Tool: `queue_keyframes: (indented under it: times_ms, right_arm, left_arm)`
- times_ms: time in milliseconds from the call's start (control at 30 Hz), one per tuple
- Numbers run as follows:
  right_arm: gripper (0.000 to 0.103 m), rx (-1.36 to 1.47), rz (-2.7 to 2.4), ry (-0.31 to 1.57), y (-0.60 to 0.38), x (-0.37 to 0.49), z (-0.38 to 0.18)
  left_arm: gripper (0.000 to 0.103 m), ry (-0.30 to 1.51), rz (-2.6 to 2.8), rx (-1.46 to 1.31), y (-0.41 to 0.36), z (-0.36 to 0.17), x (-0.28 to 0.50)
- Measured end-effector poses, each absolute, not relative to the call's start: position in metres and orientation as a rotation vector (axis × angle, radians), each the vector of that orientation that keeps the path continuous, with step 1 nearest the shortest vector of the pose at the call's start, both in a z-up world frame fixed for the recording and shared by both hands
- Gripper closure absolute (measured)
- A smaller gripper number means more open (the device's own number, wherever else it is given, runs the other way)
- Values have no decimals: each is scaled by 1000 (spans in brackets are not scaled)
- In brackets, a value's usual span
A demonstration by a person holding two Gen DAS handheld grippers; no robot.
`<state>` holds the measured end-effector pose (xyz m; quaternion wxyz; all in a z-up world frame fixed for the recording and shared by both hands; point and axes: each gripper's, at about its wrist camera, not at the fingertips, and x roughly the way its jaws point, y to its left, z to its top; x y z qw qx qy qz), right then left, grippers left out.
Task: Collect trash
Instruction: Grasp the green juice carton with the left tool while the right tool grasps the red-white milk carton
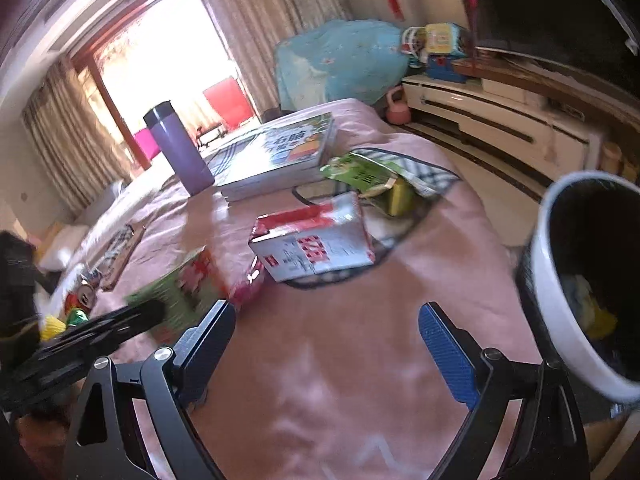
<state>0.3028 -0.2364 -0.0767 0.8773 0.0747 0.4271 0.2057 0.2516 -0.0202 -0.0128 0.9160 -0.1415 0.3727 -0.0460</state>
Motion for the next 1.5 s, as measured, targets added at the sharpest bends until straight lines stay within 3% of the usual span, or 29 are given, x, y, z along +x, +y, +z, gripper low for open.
queue_keyframes:
  times_ms: [300, 633, 700, 767, 800, 833, 867, 933, 1033, 1100, 1133, 1167, 1200, 1233, 1267, 1500]
  right_arm:
    - [9, 63, 450, 901, -203, 336, -90]
    - [10, 63, 431, 912, -188, 356, -99]
    - [24, 73, 423, 904, -191, 356, -99]
    - [58, 80, 422, 905, -193, 355, -98]
    - [68, 77, 412, 906, -195, 353, -97]
    - [86, 75, 406, 908, -196, 352, -97]
    - [98, 82, 407, 909, -199, 350, -96]
    - [102, 92, 410, 909, -204, 345, -94]
    - [101, 112, 417, 914, -211, 337, -90]
    - [94, 153, 430, 920, -215, 334, -86]
    - [82, 171, 424, 917, -217, 334, -83]
    - [57, 186, 415, 908, -217, 335, -80]
    - [44, 204, 402, 897, -217, 336, -77]
    - [25, 221, 387, 889, -215, 337, -75]
    - [17, 238, 365, 880, -213, 339, -73]
    - [17, 266, 124, 885, -184, 379, -77]
  left_arm:
    - [73, 769, -67, -322, 10, -19, 206]
    - [72, 826, -59, -324, 5, -34, 215]
    - [72, 825, -58, -315, 2, -35, 221]
    - [72, 825, -65, -311, -2, -39, 227]
    - [72, 826, -70, -313, -4, -40, 228]
    - [72, 825, -78, -314, -7, -42, 231]
    - [72, 826, -84, -314, -9, -43, 232]
    - [72, 829, -103, -318, -15, -43, 234]
    - [72, 827, -126, -317, -20, -42, 232]
    - [72, 821, -129, -321, -18, -41, 229]
    - [72, 814, -125, -324, -16, -39, 226]
    - [72, 805, -119, -326, -14, -38, 224]
    - [72, 796, -118, -330, -11, -36, 222]
    - [72, 785, -113, -332, -10, -34, 220]
    - [72, 771, -106, -329, -7, -31, 217]
    - [72, 774, -93, -336, 5, -37, 215]
